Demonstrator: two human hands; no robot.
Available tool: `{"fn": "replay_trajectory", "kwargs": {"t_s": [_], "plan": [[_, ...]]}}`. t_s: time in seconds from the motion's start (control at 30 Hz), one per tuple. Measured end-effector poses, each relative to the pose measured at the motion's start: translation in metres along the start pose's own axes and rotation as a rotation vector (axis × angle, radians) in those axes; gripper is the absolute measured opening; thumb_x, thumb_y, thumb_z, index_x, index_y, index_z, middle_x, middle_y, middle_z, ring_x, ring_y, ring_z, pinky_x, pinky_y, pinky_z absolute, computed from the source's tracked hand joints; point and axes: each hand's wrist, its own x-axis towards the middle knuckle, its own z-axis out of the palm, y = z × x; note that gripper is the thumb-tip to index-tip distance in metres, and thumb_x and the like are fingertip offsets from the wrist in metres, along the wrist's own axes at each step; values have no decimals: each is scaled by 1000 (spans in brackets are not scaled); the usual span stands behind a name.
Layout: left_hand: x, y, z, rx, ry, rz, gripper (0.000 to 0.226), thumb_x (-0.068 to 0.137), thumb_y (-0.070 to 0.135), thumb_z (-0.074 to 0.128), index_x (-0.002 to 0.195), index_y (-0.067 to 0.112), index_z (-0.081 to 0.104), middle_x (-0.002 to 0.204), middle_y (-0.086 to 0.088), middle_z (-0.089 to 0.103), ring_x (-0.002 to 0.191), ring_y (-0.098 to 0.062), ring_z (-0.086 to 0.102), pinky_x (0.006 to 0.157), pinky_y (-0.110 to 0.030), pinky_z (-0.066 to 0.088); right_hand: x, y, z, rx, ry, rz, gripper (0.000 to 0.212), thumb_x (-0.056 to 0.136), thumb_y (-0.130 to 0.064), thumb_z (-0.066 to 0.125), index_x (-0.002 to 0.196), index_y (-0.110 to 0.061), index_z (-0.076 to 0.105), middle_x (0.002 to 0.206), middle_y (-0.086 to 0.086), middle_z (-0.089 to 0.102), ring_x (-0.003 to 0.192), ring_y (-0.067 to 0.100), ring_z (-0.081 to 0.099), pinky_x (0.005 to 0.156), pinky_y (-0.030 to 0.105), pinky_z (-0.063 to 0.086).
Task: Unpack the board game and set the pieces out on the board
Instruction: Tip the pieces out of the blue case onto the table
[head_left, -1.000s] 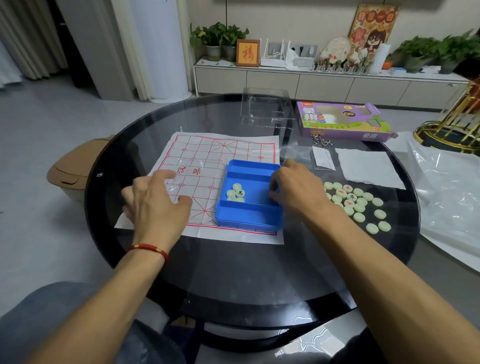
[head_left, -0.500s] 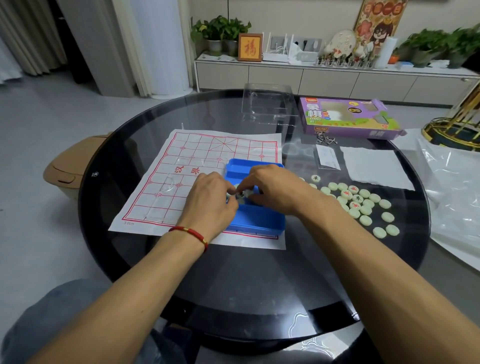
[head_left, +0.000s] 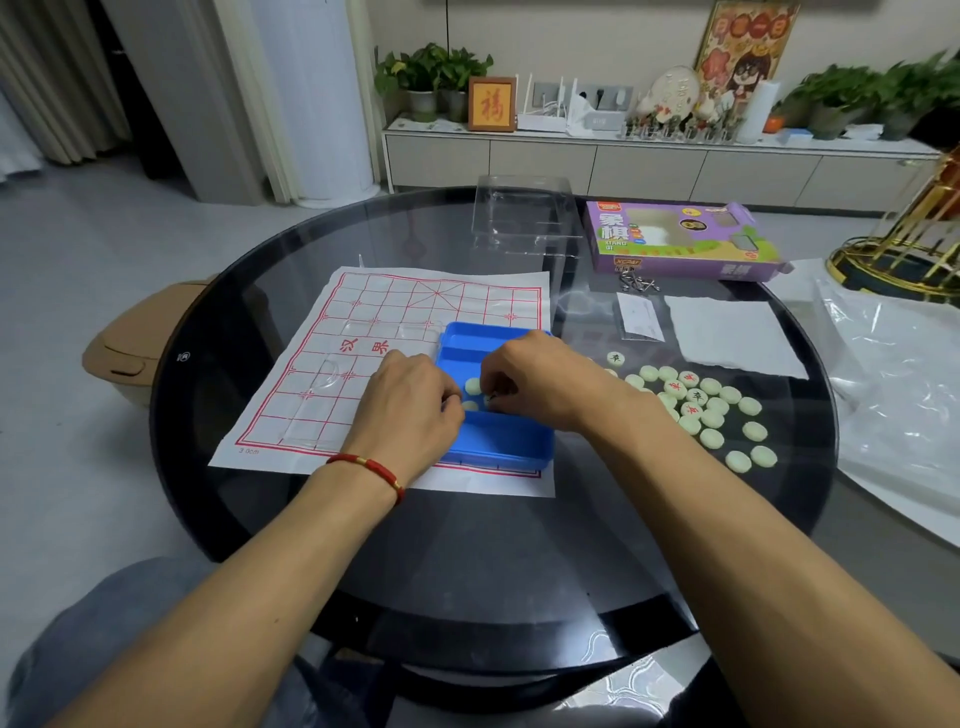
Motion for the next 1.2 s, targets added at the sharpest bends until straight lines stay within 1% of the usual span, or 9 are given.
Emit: {"fn": "replay_trajectory", "kwargs": {"t_s": [0.3, 0.43, 0.53, 0.67, 0.77, 0.93, 1.07, 1.13, 1.2], "plan": [[1, 5, 6, -15, 17, 25, 23, 97, 30, 59, 102, 22, 79, 88, 2, 68, 94, -19, 41, 74, -30, 39, -8, 5, -1, 43, 58, -16, 20, 95, -15, 57, 99, -14, 77, 94, 2, 75, 85, 22, 65, 79, 43, 55], [0, 5, 8, -27, 46, 50, 23, 97, 29, 59, 111, 23, 76, 93, 2, 69, 96, -17, 41, 77, -30, 39, -12, 7, -15, 210, 182, 53, 19, 93, -11, 60, 97, -12, 78, 85, -2, 74, 72, 11, 62, 68, 25, 48], [0, 5, 9, -32, 52, 64, 24, 97, 30, 60, 115, 23, 74, 104, 2, 68, 102, -17, 43, 84, -32, 44, -16, 26, -30, 299, 308, 223, 17, 90, -11, 62, 95, -12, 78, 82, -1, 73, 69, 10, 62, 64, 20, 45], [-3, 3, 10, -46, 31, 81, 25, 96, 28, 60, 118, 25, 71, 117, 2, 65, 113, -18, 45, 95, -35, 46, -29, 83, -30, 233, 460, 580, 20, 91, -9, 58, 93, -7, 78, 86, 13, 75, 81, 30, 68, 70, 30, 48], [-6, 1, 9, -58, 32, 89, 26, 96, 27, 60, 119, 24, 71, 119, 2, 65, 117, -19, 45, 98, -36, 45, -40, 112, -21, 168, 456, 712, 22, 91, -7, 59, 97, -7, 80, 94, 20, 75, 88, 39, 67, 78, 40, 56], [-7, 0, 7, -70, 31, 67, 28, 97, 25, 60, 123, 23, 68, 119, 2, 66, 117, -19, 47, 98, -36, 46, -44, 118, -9, 158, 377, 694, 19, 84, -1, 63, 90, -7, 81, 86, 18, 75, 86, 37, 66, 76, 41, 57], [-4, -2, 5, -59, 39, 48, 33, 98, 23, 58, 131, 22, 63, 120, -2, 66, 117, -20, 47, 97, -35, 45, -39, 109, -11, 56, 451, 631, 14, 83, -4, 66, 87, -6, 79, 86, 18, 74, 82, 37, 65, 73, 40, 54], [0, -2, 4, -42, 36, 41, 32, 99, 22, 58, 130, 22, 63, 121, -2, 65, 119, -20, 46, 99, -35, 44, -30, 88, -17, 65, 468, 484, 10, 88, -9, 69, 90, -9, 79, 87, 12, 75, 80, 31, 67, 75, 41, 56], [5, -1, 2, -33, 38, 42, 30, 98, 20, 58, 128, 22, 65, 120, -2, 65, 120, -21, 45, 100, -34, 42, -21, 56, -21, 106, 332, 247, 10, 90, -14, 72, 97, -12, 79, 91, 5, 75, 81, 22, 66, 77, 37, 56]]}}
